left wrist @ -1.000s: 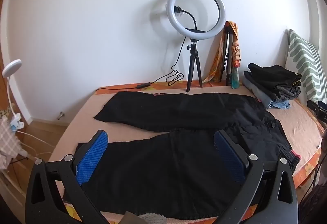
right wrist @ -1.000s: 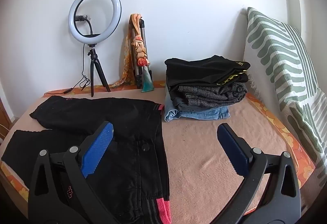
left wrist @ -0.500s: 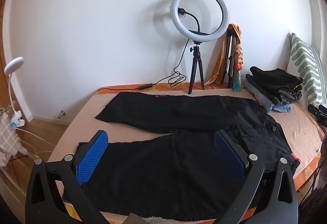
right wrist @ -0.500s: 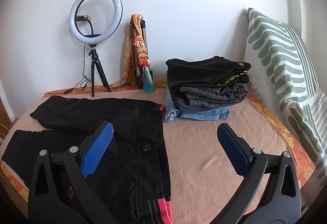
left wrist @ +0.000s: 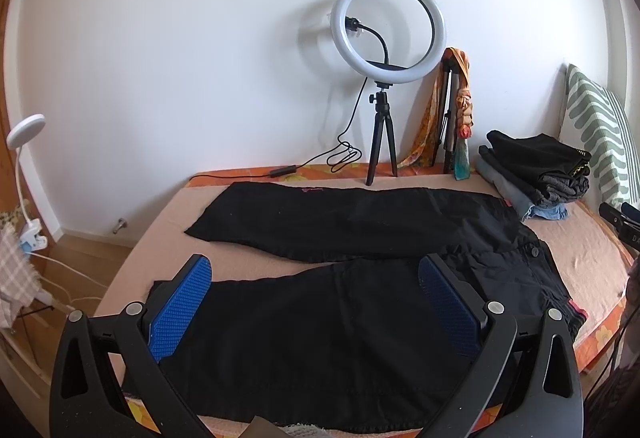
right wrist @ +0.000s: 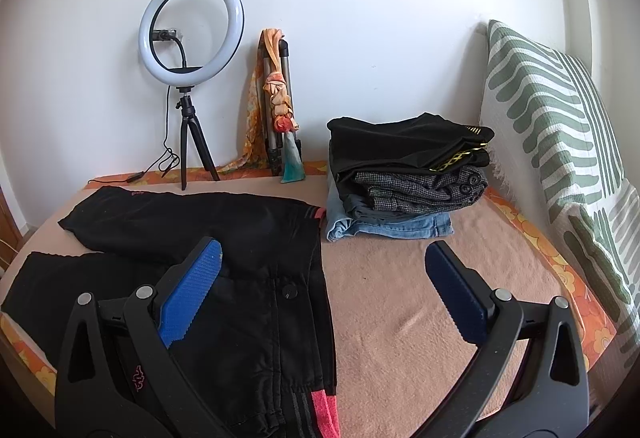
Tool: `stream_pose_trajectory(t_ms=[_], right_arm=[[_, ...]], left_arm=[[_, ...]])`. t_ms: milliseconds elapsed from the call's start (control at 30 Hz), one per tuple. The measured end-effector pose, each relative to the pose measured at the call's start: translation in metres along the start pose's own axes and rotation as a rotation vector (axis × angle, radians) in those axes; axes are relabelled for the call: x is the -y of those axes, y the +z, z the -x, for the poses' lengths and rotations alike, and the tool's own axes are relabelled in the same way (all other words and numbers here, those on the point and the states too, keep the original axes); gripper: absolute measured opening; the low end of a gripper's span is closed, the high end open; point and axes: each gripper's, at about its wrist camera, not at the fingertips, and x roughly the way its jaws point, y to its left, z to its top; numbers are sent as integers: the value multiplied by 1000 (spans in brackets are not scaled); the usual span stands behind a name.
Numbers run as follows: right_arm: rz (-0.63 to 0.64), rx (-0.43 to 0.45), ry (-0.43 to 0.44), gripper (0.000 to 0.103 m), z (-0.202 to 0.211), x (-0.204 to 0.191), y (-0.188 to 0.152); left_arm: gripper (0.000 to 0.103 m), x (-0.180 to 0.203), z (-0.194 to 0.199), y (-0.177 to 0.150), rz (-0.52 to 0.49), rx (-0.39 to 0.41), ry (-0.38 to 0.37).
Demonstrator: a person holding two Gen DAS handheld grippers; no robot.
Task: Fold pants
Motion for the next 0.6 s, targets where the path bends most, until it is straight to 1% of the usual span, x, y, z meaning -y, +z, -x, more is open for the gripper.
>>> stream_pose_trajectory(t_ms=[600], right_arm=[[2,0,-1,103,-1,-1,-1]], left_arm=[[103,1,0,2,-4,8,2]])
